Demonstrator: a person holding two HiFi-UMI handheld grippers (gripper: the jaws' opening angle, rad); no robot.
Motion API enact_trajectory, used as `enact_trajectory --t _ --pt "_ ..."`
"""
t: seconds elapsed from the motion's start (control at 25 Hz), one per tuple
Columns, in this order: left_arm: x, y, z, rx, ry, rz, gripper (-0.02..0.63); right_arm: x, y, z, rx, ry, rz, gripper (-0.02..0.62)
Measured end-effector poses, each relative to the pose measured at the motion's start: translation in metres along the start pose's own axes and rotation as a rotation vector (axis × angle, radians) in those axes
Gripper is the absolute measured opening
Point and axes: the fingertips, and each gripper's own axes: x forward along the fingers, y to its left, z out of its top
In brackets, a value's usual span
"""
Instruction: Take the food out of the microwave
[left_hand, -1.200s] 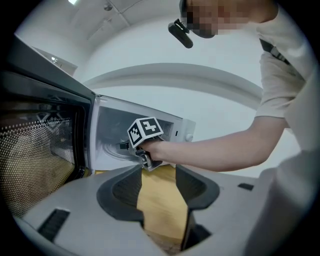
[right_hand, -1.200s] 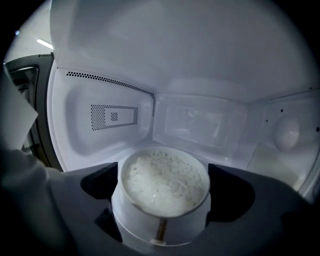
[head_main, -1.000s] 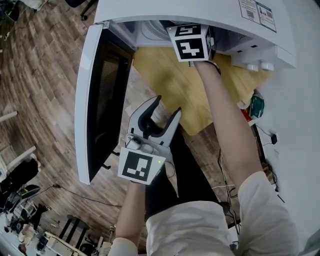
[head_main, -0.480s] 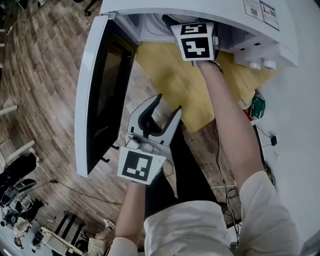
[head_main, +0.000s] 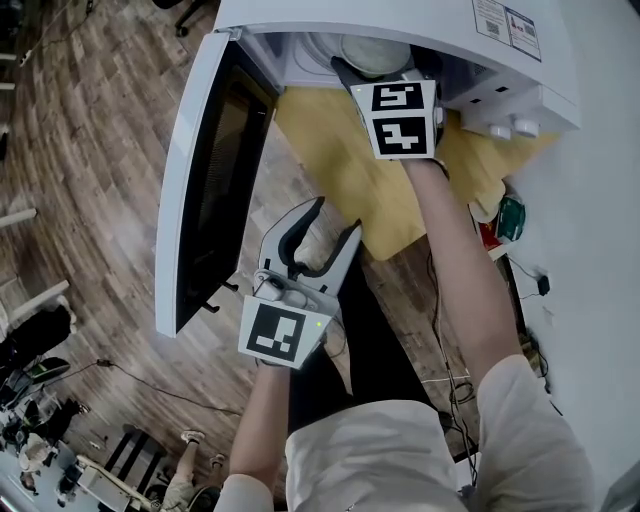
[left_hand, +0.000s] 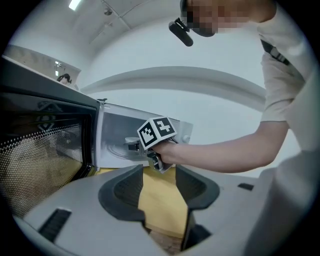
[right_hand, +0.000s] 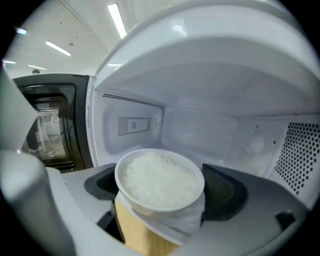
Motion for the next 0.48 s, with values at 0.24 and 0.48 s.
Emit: enact_trajectory --t 0.24,0.48 --pt "-0.008 -0.007 0.007 0.008 -0.003 -0.019 0.199 -0.029 0.014 -0.006 0.010 0.002 0.023 0.499" --pt "-0.023 -0.011 0.014 0.016 -0.008 -0.033 0.199 -0.061 0.022 -0.002 0.048 0.000 0.006 0.499"
